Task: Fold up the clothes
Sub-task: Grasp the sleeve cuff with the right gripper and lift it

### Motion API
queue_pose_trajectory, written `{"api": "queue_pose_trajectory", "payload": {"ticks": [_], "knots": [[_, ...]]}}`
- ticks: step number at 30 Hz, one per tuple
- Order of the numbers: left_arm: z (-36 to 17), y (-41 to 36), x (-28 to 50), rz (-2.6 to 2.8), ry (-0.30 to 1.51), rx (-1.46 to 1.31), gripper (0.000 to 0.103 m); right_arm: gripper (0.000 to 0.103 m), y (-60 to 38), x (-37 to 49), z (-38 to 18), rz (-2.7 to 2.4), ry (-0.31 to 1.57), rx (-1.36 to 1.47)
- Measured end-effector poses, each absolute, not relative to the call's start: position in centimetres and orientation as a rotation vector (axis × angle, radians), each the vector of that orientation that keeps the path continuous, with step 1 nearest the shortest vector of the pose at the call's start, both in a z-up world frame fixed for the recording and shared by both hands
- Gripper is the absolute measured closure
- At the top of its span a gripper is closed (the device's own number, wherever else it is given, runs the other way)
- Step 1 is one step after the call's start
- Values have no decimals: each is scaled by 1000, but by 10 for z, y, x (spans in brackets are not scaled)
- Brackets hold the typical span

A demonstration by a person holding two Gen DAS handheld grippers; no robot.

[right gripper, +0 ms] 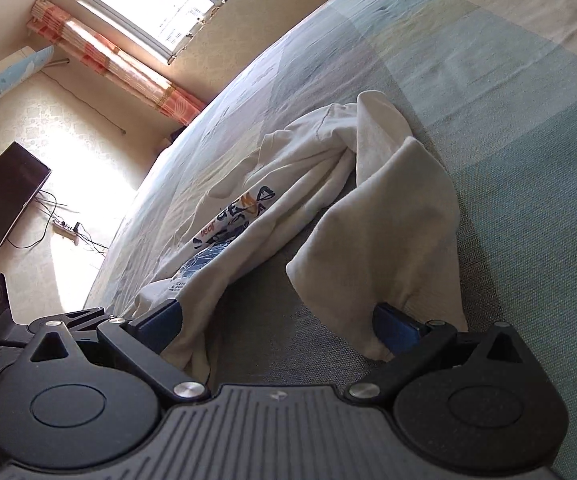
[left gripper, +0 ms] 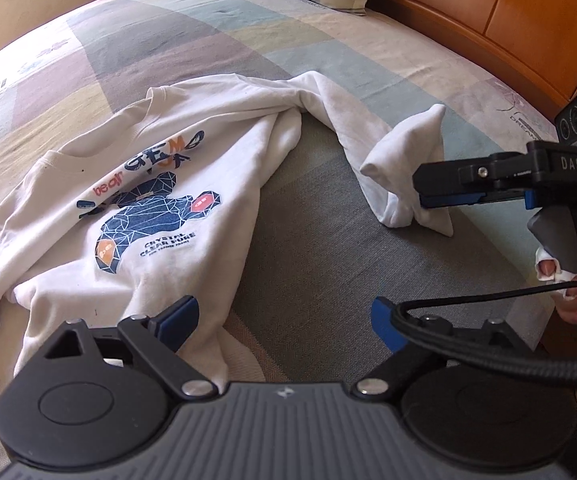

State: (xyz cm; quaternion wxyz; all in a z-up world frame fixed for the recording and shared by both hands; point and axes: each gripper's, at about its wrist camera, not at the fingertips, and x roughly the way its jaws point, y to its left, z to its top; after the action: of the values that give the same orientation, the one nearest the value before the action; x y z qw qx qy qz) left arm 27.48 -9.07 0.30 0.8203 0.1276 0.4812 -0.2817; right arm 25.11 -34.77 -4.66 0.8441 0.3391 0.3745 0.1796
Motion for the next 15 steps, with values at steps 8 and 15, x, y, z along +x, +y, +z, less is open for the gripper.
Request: {"api": "queue_pose_trajectory", "payload": {"ticks": [8,15], "knots": [[0,-85,273,-618,1022,268,10,0,-383,228,-28,197,648,775],[-2,-74,267,-609,1030,272,10,0,-400,247,-54,31,632,844]]}}
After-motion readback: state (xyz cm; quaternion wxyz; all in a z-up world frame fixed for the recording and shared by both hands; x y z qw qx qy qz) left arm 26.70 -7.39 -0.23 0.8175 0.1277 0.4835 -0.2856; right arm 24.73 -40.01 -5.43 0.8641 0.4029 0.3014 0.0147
